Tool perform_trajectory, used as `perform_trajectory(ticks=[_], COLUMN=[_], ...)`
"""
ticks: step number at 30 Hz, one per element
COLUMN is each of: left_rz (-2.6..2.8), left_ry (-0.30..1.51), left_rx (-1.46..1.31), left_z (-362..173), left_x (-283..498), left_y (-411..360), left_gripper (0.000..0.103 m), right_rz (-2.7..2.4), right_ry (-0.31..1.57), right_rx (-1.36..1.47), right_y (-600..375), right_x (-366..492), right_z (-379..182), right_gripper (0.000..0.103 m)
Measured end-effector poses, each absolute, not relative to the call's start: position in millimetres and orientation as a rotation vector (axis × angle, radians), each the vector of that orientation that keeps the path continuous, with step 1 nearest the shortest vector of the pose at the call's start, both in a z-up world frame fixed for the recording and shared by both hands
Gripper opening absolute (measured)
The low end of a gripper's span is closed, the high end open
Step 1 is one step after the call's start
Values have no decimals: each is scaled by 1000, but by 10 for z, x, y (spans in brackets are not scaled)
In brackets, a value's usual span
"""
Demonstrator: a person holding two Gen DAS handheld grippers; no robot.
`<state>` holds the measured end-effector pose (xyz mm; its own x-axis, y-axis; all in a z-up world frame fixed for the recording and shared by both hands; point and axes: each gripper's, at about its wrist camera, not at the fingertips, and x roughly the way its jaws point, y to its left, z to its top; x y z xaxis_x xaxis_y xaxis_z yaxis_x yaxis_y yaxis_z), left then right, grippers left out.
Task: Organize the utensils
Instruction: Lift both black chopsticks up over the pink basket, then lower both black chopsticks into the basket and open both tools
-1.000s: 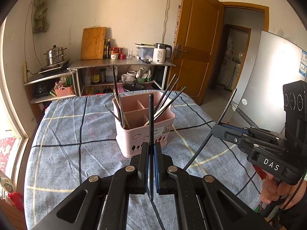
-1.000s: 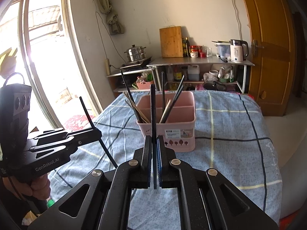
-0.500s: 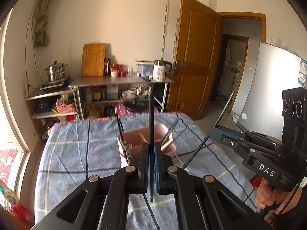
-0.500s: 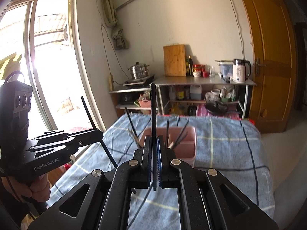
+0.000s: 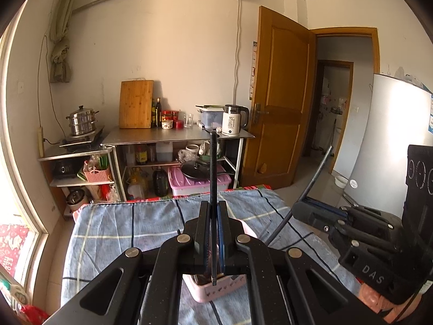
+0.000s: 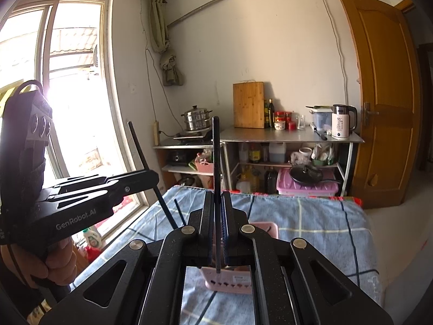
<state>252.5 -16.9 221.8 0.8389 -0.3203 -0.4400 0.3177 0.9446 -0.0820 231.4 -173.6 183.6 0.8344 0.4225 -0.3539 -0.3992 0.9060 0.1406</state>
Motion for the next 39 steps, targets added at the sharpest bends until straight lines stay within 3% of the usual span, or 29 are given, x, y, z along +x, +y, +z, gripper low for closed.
perform_trajectory(ticks=[39], left_rz=[-317], left_ry=[681], left_rx=[-13], left_z=[1040], left_x=[2794], left_y=[-70], left_gripper=[5], right_rz=[416], right_ry=[593], right_rx=[10], right_y=[-1509], right_x=[2571], right_z=[1047], right_gripper=[5])
